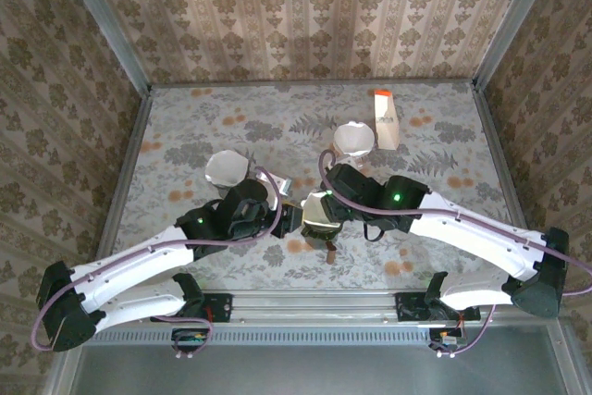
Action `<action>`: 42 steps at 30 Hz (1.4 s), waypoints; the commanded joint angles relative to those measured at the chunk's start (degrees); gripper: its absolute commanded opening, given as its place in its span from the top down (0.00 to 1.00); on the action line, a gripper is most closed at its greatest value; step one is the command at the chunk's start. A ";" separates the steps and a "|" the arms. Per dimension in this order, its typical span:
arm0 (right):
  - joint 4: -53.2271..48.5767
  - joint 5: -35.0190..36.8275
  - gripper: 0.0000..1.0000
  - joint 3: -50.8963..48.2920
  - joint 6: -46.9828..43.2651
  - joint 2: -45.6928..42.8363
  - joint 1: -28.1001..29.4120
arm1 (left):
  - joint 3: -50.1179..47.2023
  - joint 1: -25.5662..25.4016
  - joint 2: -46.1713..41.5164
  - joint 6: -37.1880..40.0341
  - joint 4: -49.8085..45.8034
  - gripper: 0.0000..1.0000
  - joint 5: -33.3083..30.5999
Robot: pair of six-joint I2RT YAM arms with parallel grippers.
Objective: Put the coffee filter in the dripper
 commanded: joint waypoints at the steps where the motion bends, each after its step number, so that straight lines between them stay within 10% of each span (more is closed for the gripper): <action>1: 0.09 -3.26 0.36 1.04 0.10 1.17 -1.21 | -0.87 0.31 -0.18 -0.82 0.86 0.65 0.60; 42: 3.43 -12.18 0.32 -1.71 -0.12 13.73 -5.55 | -2.58 1.92 -1.56 -3.01 5.38 0.37 2.20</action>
